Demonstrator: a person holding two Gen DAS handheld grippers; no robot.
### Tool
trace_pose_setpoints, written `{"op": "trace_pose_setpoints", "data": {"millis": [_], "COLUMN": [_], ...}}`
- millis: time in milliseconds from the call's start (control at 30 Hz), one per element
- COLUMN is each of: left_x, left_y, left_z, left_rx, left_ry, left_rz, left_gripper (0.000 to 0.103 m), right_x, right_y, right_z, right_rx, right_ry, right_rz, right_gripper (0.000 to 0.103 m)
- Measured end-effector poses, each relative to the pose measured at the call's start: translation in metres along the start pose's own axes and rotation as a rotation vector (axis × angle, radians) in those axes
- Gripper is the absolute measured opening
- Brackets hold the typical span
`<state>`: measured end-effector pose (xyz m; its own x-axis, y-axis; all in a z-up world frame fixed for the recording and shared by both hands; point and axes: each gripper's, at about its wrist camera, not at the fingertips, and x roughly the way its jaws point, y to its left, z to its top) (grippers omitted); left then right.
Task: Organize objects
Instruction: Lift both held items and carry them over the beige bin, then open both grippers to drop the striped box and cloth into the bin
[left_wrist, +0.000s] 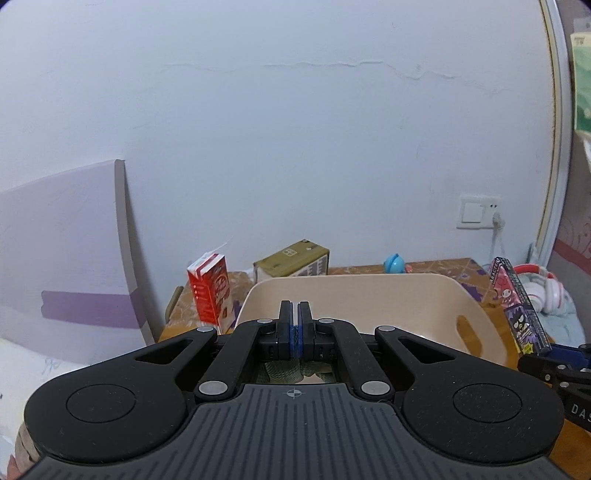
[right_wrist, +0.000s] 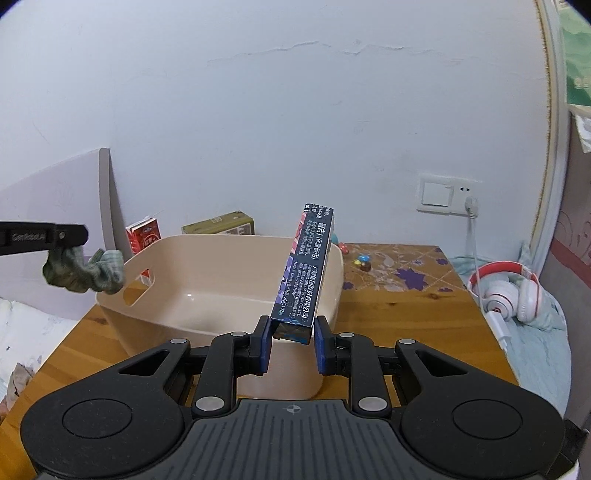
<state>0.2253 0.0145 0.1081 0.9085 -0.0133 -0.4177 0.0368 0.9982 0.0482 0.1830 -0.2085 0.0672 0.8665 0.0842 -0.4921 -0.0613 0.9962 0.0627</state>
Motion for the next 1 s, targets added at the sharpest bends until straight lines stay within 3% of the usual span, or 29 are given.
{"op": "trace_pose_setpoints", "data": {"millis": [400,1000], "left_x": [0.078,0.151], "left_y": [-0.010,-0.026], "left_z": [-0.007,-0.042], "left_rx": [0.050,0.055], "left_ry": [0.099,0.326], "left_rz": [0.002,-0.052], "left_gripper": [0.001,0.002], "right_x": [0.054,0.099], "right_y": [0.010,0.010], "right_z": [0.019,0.021], "right_rx": [-0.034,-0.085], "right_ry": [0.025,0.177], "right_rz": [-0.006,0.007], "right_gripper": [0.022,0.022]}}
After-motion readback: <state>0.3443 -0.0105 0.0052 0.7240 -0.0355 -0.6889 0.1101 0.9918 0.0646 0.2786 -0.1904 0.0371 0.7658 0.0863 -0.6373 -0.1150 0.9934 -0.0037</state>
